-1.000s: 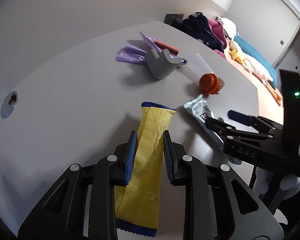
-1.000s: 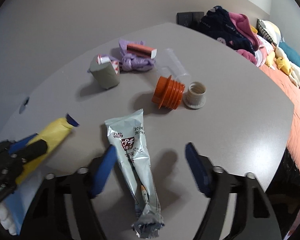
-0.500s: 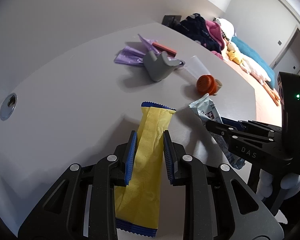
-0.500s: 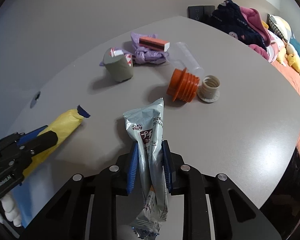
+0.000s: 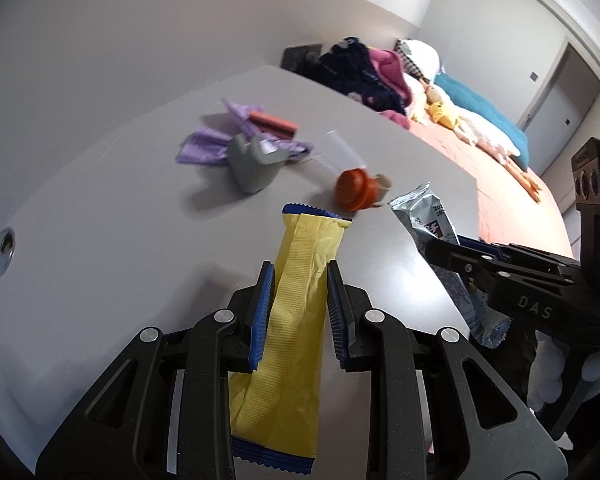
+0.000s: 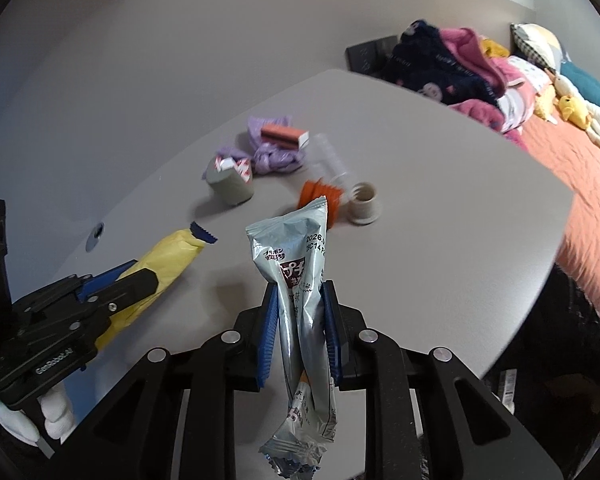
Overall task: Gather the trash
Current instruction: 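Carry the yellow wrapper and silver pouch toward the bin with both tools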
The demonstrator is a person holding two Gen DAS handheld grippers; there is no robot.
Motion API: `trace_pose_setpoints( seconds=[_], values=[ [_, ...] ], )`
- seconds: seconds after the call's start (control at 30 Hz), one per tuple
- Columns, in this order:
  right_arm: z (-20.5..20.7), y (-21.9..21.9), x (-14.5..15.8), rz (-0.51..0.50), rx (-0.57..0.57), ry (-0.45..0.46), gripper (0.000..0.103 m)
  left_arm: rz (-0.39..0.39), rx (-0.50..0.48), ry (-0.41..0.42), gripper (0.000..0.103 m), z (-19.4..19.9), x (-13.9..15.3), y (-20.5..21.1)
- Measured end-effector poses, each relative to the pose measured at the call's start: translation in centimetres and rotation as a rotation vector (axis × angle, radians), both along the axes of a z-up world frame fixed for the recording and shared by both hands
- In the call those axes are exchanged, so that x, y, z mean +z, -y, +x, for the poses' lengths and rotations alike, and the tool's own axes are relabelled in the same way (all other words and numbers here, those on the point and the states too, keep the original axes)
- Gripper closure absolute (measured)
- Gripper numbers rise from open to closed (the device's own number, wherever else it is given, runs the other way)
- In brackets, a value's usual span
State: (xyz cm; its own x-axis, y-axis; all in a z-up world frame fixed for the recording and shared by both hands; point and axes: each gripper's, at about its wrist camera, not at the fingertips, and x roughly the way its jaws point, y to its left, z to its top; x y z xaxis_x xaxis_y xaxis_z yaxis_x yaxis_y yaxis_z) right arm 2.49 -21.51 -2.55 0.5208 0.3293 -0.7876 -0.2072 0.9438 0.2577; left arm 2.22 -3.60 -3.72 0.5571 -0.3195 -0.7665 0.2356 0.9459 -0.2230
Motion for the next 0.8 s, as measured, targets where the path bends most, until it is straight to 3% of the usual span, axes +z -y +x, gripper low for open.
trace_pose_setpoints(
  seconds=[0.8],
  values=[
    [-4.7,12.4,4.2,0.043,-0.226,0.101,0.079,-0.021,-0.273,0.069,0.077,0.1,2.9,12.9]
  ],
)
